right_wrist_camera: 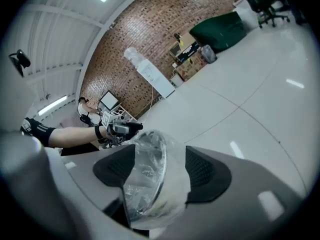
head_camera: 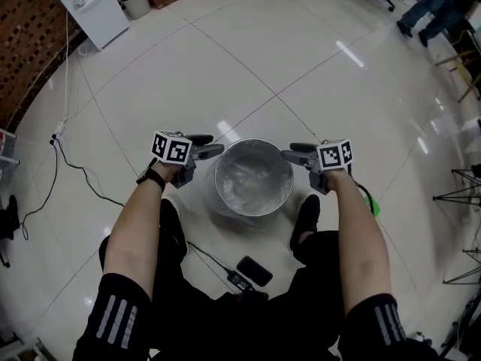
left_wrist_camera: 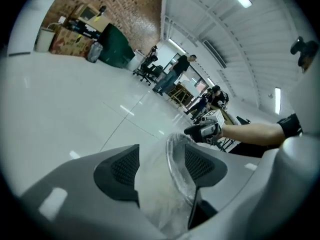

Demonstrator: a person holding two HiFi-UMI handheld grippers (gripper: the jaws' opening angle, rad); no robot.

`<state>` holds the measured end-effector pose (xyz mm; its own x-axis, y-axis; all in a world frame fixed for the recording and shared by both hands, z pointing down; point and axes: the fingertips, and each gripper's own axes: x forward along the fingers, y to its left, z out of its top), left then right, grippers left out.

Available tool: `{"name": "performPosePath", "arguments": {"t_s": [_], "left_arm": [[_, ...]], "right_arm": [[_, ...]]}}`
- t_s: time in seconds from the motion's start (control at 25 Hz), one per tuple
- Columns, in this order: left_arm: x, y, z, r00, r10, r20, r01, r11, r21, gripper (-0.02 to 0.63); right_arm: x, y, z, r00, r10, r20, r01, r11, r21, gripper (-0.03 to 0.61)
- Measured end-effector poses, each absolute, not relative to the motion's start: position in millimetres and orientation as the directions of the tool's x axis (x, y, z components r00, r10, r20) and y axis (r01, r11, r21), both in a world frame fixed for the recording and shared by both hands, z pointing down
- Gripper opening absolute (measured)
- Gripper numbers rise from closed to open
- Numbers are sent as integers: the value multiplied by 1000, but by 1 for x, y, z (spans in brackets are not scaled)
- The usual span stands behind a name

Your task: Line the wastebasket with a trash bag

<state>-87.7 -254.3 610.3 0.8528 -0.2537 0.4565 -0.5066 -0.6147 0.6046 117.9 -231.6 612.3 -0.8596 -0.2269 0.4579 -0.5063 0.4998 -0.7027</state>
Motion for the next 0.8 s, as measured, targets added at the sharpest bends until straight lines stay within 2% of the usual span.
{"name": "performPosePath", "arguments": {"t_s": [0.12,0.24,0.48,0.56,0.68,0.8], "left_arm": [[-96,-248,587,815,-257,519,-530,-694,488,281],[-104,-221,582,752,-190,631,-504,-783,365,281],[-115,-135,614,544,-5,839,-326,-923,206,284],[-112,-117,623,506,2,862,-286,-943,170,293],[-102,-101,631,493,-24,870,-258,-959,119,305],[-95,-93,648,470,-56,881,-255,-964,74,322]], "right_arm": [[122,-240,582,-823,-284,491,-555,585,-592,325],[113,-234,553,-790,-276,548,-555,703,-445,313],[73,-201,531,-700,-226,678,-450,876,-172,169],[61,-193,534,-661,-242,710,-432,896,-97,117],[42,-174,547,-601,-210,772,-386,921,-50,110],[26,-142,569,-553,-87,828,-274,958,-82,115]]}}
